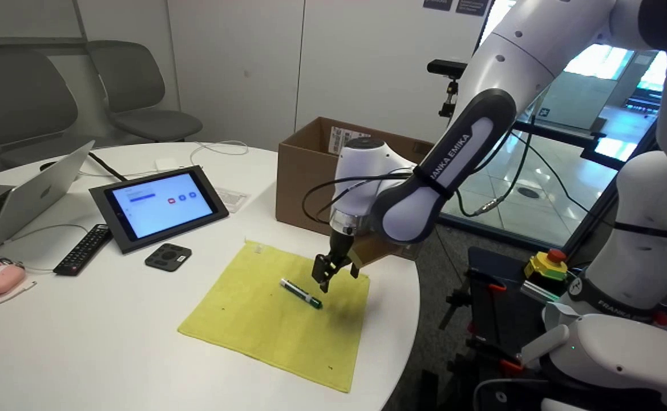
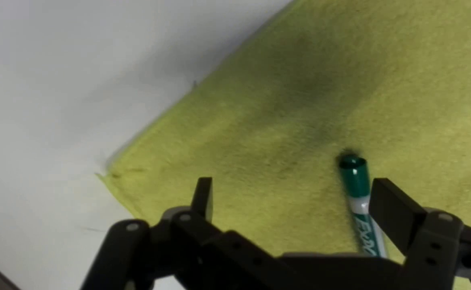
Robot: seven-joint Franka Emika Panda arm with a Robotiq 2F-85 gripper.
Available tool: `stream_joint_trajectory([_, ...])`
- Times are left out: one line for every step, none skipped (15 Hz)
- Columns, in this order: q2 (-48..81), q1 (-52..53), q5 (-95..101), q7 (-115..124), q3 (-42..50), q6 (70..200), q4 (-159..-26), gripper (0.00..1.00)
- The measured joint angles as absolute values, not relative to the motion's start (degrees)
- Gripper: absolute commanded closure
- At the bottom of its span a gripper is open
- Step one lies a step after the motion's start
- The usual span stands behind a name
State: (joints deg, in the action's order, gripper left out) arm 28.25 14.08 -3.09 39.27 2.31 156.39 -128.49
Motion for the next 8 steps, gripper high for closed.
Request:
stream_joint_trajectory([27.62,14.09,-3.23,40.12,2.90,158.33,-130.94,0.00])
stream_joint_trajectory([27.30,14.18,-3.23,41.15,3.50,160.10,-132.99,0.00])
stream_joint_trajectory([27.19,14.35,-3.23,42.17,4.14,161.57,-134.63,0.00])
stream_joint_trajectory([27.19,14.57,-3.23,43.25,4.82,162.72,-135.91,0.00])
stream_joint_trajectory([27.21,14.90,-3.23,44.51,5.62,163.80,-136.96,0.00])
stream_joint_trajectory([27.23,15.56,-3.23,46.06,6.65,164.71,-137.80,0.00])
stream_joint_trajectory([27.26,16.30,-3.23,47.70,7.71,165.73,-138.53,0.00])
stream_joint_trajectory([27.32,17.10,-3.24,49.60,8.77,166.57,-139.10,0.00])
